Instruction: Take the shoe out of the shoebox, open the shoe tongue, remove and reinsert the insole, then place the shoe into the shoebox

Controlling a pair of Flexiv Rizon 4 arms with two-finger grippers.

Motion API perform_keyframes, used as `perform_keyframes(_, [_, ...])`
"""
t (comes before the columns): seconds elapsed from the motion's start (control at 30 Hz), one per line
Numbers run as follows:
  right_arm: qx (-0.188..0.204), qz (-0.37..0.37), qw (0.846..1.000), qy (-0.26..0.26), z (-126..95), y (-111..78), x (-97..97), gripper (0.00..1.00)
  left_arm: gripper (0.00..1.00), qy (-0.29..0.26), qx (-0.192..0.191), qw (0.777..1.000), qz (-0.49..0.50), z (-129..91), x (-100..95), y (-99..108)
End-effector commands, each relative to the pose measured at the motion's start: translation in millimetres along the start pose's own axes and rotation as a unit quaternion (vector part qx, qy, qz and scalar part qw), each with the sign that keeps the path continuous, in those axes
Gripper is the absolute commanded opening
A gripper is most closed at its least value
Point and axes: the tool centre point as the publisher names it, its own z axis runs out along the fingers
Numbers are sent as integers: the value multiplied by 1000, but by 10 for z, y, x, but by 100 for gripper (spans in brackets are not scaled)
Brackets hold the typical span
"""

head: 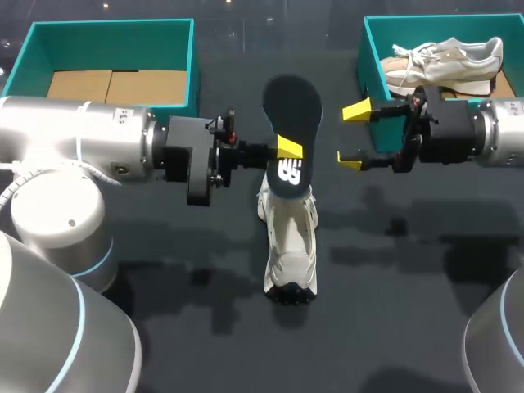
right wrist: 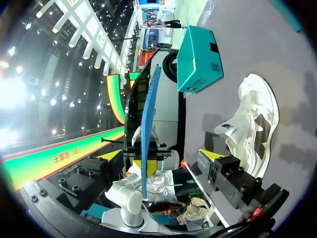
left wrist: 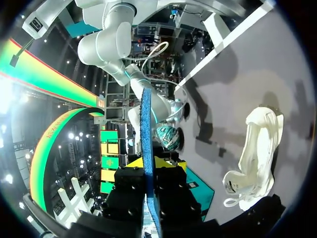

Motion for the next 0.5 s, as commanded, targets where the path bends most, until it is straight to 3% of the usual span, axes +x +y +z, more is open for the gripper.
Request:
perform_keyframes(0.03, [11,1,1000,12,126,103,-94,100,0,4,0,1000,9,141,31,20])
perform_keyframes(0.37, [13,6,999,31,261,135,-136,99,0,21,-26,999,24,235,163,41])
perform_keyframes(0.5, [11,9,999,31,274,143,-143,89,0,23,-40,999,20,255,206,67])
